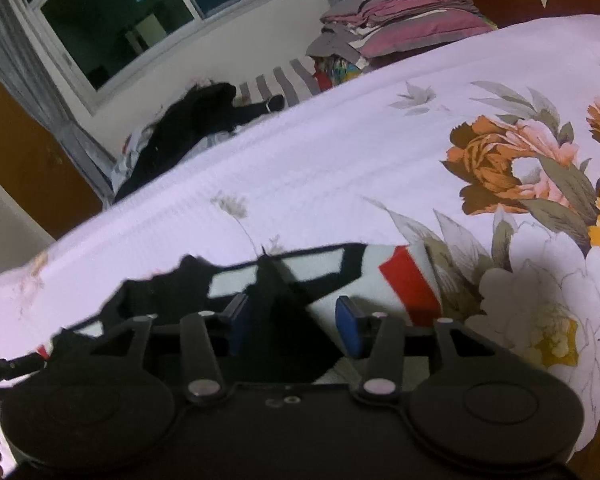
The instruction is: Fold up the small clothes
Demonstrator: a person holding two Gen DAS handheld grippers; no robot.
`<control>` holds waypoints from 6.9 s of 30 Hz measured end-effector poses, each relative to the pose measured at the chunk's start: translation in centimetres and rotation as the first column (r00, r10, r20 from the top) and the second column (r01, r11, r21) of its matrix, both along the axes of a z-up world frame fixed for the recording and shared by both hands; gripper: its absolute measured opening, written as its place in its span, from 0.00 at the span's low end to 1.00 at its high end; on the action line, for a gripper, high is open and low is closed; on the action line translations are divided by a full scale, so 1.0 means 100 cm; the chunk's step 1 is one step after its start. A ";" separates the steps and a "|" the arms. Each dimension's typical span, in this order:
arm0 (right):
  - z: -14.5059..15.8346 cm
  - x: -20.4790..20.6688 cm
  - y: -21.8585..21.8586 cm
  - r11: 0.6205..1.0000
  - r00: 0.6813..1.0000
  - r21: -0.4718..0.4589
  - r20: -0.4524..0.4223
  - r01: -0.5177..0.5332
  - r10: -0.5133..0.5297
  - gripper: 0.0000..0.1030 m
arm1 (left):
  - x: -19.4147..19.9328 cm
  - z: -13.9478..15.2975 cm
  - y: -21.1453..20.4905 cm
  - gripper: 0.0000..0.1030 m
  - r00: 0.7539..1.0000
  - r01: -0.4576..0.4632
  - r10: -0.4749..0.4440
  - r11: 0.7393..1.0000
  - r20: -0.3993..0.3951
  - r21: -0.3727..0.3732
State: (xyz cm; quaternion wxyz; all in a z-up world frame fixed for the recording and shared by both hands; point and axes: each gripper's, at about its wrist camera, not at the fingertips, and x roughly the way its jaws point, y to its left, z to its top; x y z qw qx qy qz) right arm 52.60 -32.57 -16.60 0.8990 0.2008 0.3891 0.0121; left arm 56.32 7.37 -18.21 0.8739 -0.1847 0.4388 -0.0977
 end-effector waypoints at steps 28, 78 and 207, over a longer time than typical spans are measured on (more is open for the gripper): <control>-0.015 0.023 0.026 0.960 0.998 -0.275 0.031 -0.051 0.062 0.06 | -0.009 -0.004 -0.002 0.05 0.989 -0.076 0.043 0.969 0.142 0.236; 0.013 -0.097 0.091 0.932 0.969 -0.290 0.052 -0.218 0.242 0.28 | -0.111 0.030 -0.062 0.85 0.992 0.079 -0.103 0.959 0.075 0.270; 0.040 -0.121 -0.048 0.991 0.990 0.055 0.080 -0.124 0.120 0.57 | -0.195 0.065 -0.213 0.84 0.889 0.375 -0.394 0.919 0.234 0.124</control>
